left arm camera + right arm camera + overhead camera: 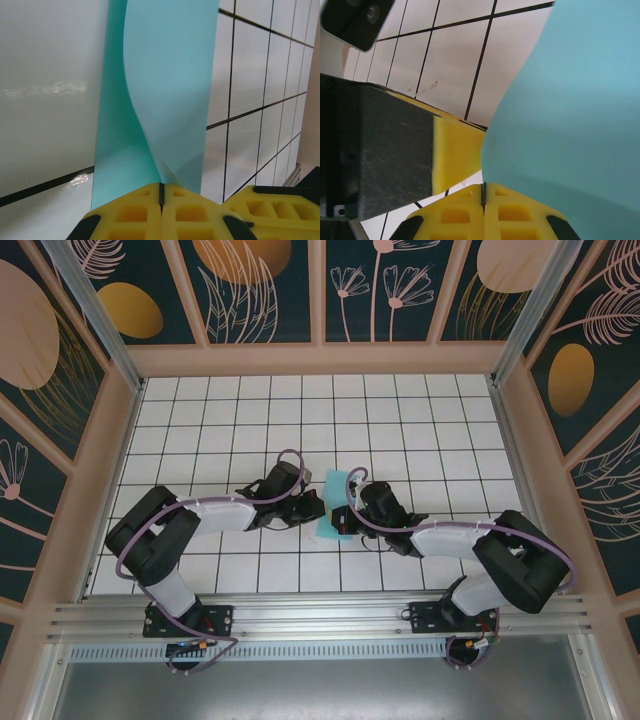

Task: Fold a paper plane with a square sheet of paper (pick it up from the middle)
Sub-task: Fold the triangle a second time at the center of the table.

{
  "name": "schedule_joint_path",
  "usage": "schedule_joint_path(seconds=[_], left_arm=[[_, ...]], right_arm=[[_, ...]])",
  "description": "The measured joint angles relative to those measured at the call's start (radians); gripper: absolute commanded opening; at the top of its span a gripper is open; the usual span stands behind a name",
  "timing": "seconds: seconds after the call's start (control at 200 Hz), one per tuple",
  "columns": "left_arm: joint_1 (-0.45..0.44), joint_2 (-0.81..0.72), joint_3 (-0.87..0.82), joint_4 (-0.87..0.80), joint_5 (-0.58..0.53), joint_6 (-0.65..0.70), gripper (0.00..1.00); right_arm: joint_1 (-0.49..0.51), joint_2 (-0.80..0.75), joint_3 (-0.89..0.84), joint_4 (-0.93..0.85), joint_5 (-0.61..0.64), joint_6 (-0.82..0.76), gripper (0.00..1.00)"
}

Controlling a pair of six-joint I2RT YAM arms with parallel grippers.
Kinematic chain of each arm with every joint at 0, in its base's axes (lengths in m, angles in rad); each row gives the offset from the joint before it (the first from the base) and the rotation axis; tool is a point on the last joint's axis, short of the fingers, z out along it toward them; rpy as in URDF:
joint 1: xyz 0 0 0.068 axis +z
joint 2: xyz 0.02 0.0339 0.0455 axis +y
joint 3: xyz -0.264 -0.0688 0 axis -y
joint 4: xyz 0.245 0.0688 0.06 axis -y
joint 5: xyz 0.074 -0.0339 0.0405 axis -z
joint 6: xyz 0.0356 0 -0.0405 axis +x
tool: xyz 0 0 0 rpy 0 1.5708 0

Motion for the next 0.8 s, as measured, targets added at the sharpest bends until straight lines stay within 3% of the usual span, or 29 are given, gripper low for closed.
schedule_joint_path(seconds=[0.505,0.801], left_arm=[[-0.003,0.052,0.009,-0.024,-0.01,0.001,0.06],[-0.003,0.08,0.026,-0.051,-0.039,0.023,0.05]], right_arm=[[-0.002,0.0,0.0,0.0,0.0,0.0,0.0],[-0.058,0.0,0.0,-0.043,-0.021,-0.011,0.0]])
